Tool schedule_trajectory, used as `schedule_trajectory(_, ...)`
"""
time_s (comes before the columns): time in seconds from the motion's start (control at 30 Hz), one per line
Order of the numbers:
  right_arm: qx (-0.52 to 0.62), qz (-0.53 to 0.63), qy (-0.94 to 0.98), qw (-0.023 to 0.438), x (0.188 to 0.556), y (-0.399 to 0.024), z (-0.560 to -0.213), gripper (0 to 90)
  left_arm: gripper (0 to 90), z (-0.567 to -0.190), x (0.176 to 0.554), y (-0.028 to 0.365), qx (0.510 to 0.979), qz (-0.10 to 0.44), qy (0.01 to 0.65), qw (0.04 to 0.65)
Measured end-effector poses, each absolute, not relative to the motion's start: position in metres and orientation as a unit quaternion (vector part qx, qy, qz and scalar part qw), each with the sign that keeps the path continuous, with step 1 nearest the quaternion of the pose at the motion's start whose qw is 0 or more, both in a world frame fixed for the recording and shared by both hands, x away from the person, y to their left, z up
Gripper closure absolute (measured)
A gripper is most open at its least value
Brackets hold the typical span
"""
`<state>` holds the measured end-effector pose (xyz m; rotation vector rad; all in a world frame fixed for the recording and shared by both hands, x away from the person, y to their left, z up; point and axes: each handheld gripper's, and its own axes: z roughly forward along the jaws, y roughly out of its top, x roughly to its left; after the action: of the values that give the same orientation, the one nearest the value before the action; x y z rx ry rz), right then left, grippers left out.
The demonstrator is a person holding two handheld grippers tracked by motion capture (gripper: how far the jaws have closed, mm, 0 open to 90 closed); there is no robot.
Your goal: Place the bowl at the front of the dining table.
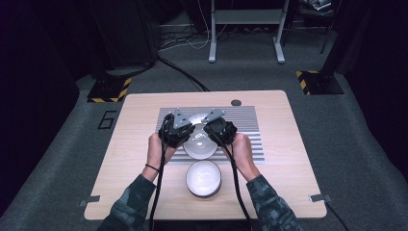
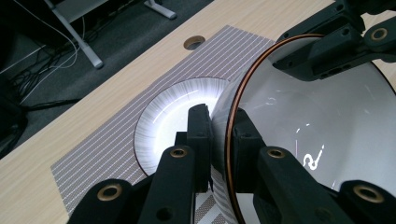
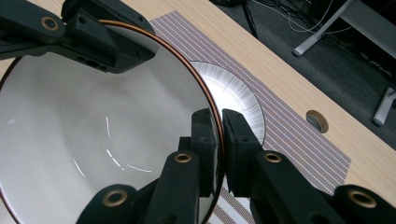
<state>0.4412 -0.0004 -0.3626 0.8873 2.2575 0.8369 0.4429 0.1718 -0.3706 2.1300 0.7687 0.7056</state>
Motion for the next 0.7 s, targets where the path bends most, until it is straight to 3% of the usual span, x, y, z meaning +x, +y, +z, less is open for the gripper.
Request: schedule_trajectory(0.7,0.349,0.304,0.842,0.277,0.470,0.004,-0.379,83.5,80.9,-0.384,0.472,0.171,0.836,0.265,0.315,0.363)
